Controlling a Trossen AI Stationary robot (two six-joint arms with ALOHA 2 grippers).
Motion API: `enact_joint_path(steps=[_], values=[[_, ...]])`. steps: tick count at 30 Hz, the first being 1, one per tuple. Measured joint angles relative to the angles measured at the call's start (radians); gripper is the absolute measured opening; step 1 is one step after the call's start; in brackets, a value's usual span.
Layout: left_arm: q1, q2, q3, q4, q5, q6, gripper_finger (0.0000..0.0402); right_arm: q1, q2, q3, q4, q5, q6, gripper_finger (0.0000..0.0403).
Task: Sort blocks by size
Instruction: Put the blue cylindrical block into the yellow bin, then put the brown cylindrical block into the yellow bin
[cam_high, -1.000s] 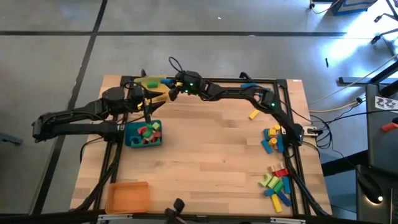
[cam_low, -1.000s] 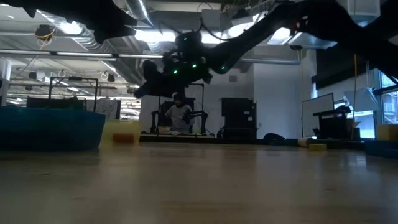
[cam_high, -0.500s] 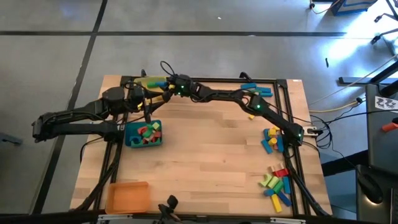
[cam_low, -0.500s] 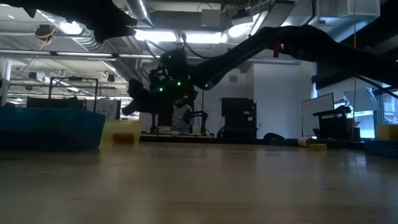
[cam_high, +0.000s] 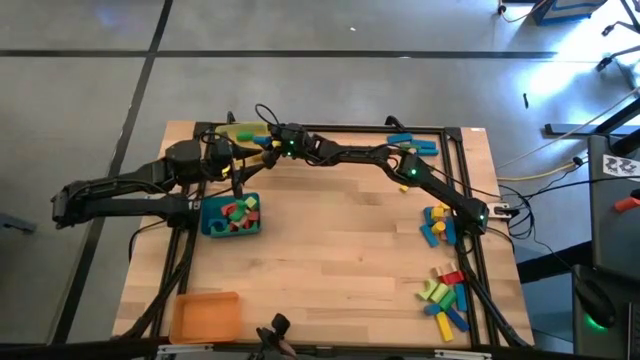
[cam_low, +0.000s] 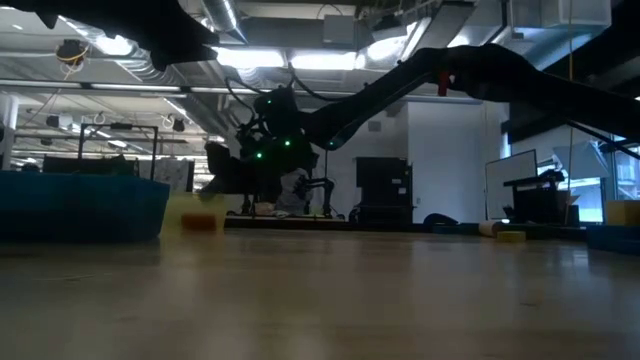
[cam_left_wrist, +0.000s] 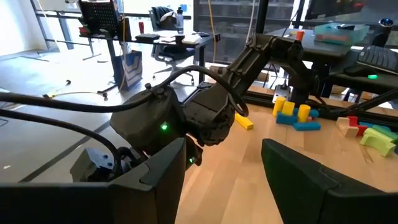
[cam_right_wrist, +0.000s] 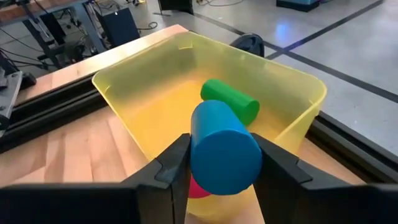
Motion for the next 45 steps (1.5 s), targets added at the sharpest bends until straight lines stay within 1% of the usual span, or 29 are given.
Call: enact_joint_path(steps=[7, 9, 16, 20, 22, 25, 34, 39, 42, 45], values=[[0.0, 0.0, 0.0, 0.0, 0.0, 0.0, 0.0196, 0.0, 0.0, 0.0, 0.0, 0.0, 0.0, 0.0145], [0.0, 0.0, 0.0, 0.0, 0.0, 0.0, 0.0196, 0.0, 0.0, 0.0, -0.002, 0.0, 0.0, 0.0158], [0.0, 0.0, 0.0, 0.001, 0.0, 0.0, 0.0196, 0.0, 0.0, 0.0, -0.002, -0.001, 0.0, 0.0224], [0.0, 0.0, 0.0, 0.0, 0.0, -0.004, 0.0196, 0.0, -0.007, 0.0, -0.01, 0.0, -0.002, 0.0243], [0.0, 0.0, 0.0, 0.001, 0.0, -0.005, 0.0196, 0.0, -0.023, 0.0, -0.024, 0.0, -0.02, 0.0244], [0.0, 0.0, 0.0, 0.001, 0.0, -0.005, 0.0196, 0.0, -0.072, 0.0, -0.091, 0.0, -0.076, 0.0242], [0.0, 0.0, 0.0, 0.002, 0.0, -0.008, 0.0196, -0.013, -0.219, 0.0, -0.309, 0.03, -0.172, 0.0241], [0.0, 0.0, 0.0, 0.002, 0.0, -0.008, 0.0196, -0.038, -0.285, -0.002, -0.419, 0.051, -0.182, 0.0241], [0.0, 0.0, 0.0, 0.0, 0.0, -0.008, 0.0196, -0.056, -0.333, -0.035, -0.434, 0.052, -0.185, 0.0241], [0.0, 0.0, 0.0, 0.0, 0.0, -0.008, 0.0196, -0.07, -0.402, -0.106, -0.429, 0.053, -0.192, 0.0241]])
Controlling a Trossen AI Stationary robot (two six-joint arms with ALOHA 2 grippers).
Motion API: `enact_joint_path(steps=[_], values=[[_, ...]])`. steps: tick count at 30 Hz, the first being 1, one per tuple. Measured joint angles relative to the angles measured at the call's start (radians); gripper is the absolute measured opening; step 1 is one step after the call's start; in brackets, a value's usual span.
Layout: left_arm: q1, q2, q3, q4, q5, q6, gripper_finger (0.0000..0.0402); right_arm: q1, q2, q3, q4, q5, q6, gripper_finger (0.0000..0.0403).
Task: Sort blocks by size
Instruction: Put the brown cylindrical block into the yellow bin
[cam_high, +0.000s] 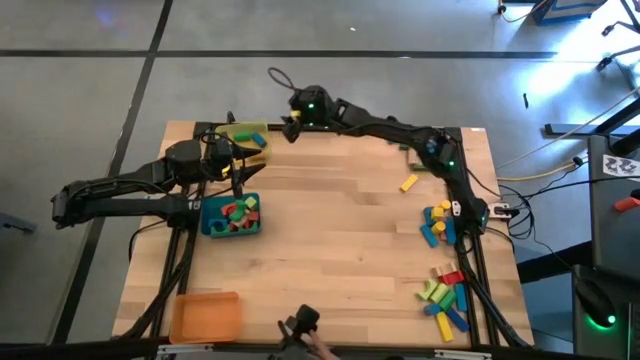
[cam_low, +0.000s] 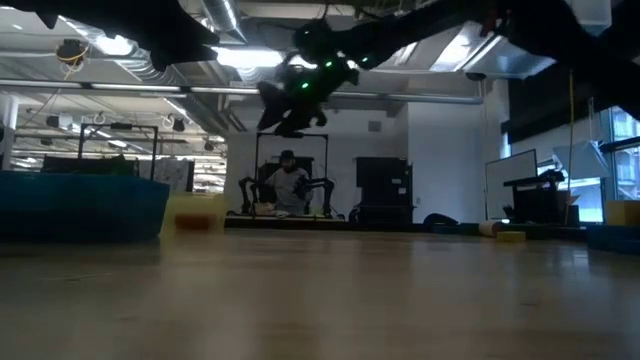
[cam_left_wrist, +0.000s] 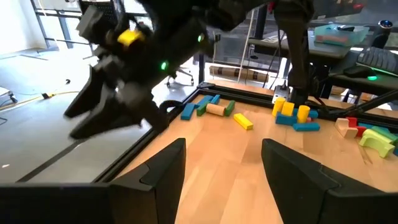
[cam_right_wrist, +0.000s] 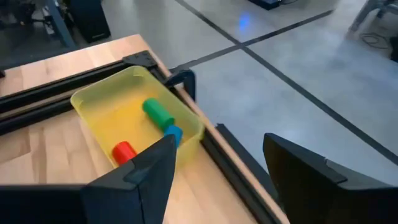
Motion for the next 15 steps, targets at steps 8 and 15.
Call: enact_joint_path(steps=[8, 15], values=[[0.0, 0.0, 0.0, -0.002, 0.0, 0.0, 0.0196, -0.036, -0.253, -0.344, 0.068, 0.042, -0.016, 0.0241], [0.0, 0.0, 0.0, -0.003, 0.0, 0.0, 0.0196, -0.079, -0.544, -0.661, 0.022, 0.142, -0.007, 0.0241]])
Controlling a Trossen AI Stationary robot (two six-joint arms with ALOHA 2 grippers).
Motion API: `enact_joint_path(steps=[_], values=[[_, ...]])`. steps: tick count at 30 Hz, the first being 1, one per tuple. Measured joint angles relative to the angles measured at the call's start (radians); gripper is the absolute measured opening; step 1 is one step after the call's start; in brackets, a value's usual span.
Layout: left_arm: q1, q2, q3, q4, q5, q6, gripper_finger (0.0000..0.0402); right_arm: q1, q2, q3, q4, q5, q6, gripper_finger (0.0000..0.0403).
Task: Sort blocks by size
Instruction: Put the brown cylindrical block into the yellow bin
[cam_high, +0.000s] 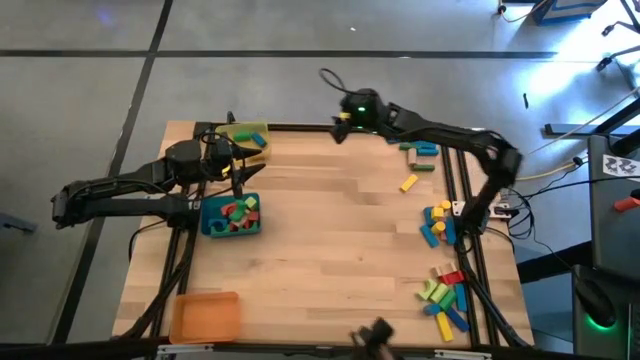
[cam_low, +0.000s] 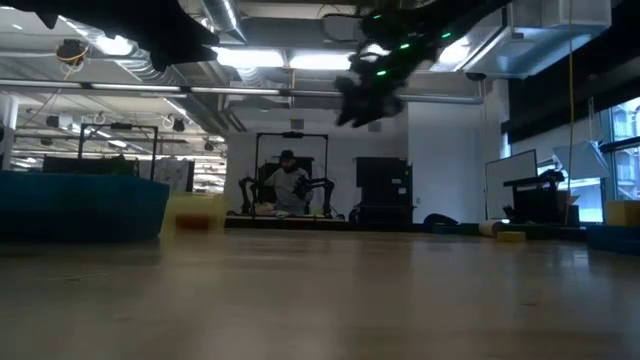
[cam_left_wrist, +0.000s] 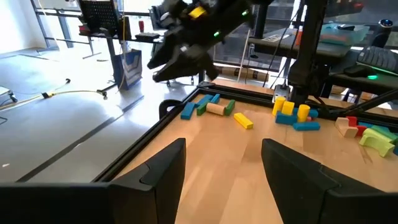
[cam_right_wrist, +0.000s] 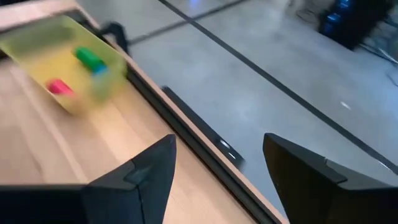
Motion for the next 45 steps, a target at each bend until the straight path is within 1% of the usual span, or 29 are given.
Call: enact_joint_path(steps=[3, 7, 9, 12, 14, 16, 21, 27, 32, 34, 41, 45], values=[[0.0, 0.0, 0.0, 0.0, 0.0, 0.0, 0.0196, -0.022, -0.125, -0.092, -0.066, 0.028, 0.025, 0.0241], [0.0, 0.0, 0.0, 0.0, 0.0, 0.012, 0.0196, -0.066, -0.25, -0.17, -0.198, 0.049, 0.095, 0.0241], [0.0, 0.0, 0.0, 0.0, 0.0, 0.016, 0.0196, -0.093, -0.291, -0.194, -0.267, 0.052, 0.129, 0.0241], [0.0, 0.0, 0.0, 0.0, 0.0, 0.016, 0.0196, -0.137, -0.32, -0.215, -0.375, 0.062, 0.184, 0.0241], [0.0, 0.0, 0.0, 0.0, 0.0, 0.017, 0.0196, -0.165, -0.32, -0.226, -0.433, 0.069, 0.225, 0.0241], [0.0, 0.0, 0.0, 0.001, 0.0, 0.018, 0.0196, -0.19, -0.318, -0.246, -0.468, 0.068, 0.231, 0.0241], [0.0, 0.0, 0.0, 0.001, 0.0, 0.019, 0.0196, -0.214, -0.304, -0.318, -0.49, 0.054, 0.257, 0.0241], [0.0, 0.0, 0.0, 0.002, 0.0, 0.027, 0.0196, -0.261, -0.27, -0.369, -0.512, 0.039, 0.406, 0.0241], [0.0, 0.0, 0.0, 0.0, 0.0, 0.027, 0.0196, -0.299, -0.22, -0.403, -0.52, -0.022, 0.464, 0.0241], [0.0, 0.0, 0.0, 0.0, 0.0, 0.027, 0.0196, -0.305, -0.199, -0.414, -0.52, -0.03, 0.472, 0.0241], [0.0, 0.0, 0.0, 0.0, 0.0, 0.027, 0.0196, -0.304, -0.107, -0.426, -0.517, -0.026, 0.498, 0.0241], [0.0, 0.0, 0.0, -0.001, 0.0, 0.027, 0.0196, -0.304, -0.061, -0.426, -0.52, 0.029, 0.52, 0.0241]])
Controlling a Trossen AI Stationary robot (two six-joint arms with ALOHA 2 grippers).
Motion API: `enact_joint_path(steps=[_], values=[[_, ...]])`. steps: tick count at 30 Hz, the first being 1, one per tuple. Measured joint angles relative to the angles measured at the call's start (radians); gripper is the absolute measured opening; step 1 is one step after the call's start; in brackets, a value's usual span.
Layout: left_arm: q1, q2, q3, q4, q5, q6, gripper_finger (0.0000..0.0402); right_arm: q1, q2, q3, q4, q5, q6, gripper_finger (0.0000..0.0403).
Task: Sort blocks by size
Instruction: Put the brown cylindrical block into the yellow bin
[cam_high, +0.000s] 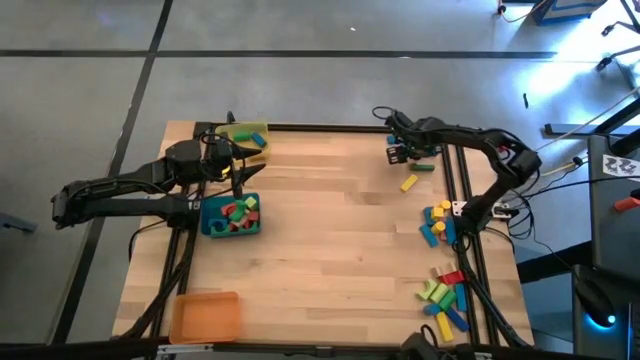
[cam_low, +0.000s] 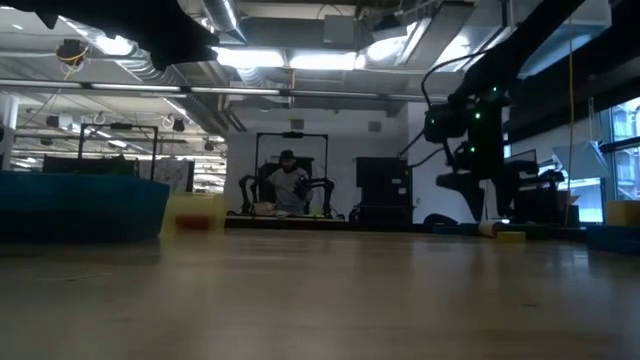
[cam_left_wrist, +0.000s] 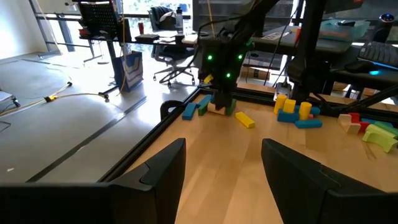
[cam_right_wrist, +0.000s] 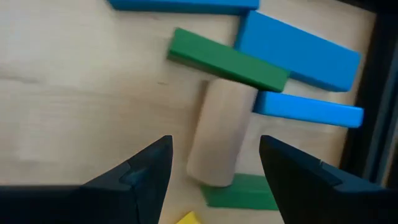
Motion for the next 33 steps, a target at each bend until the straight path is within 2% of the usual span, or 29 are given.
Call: enact_joint_path(steps=[10, 20, 28, 33], values=[[0.0, 0.0, 0.0, 0.0, 0.0, 0.0, 0.0196, 0.001, 0.106, 0.005, 0.033, -0.005, -0.008, 0.0236], [0.0, 0.0, 0.0, -0.005, 0.0, 0.0, 0.0196, 0.002, 0.11, 0.004, 0.045, -0.017, -0.082, 0.0134], [0.0, 0.0, 0.0, -0.011, 0.0, -0.001, 0.0196, 0.003, 0.103, 0.003, 0.047, -0.063, -0.134, 0.0144], [0.0, 0.0, 0.0, -0.012, 0.0, -0.001, 0.0196, 0.039, 0.066, -0.003, 0.094, -0.174, -0.141, 0.0154]])
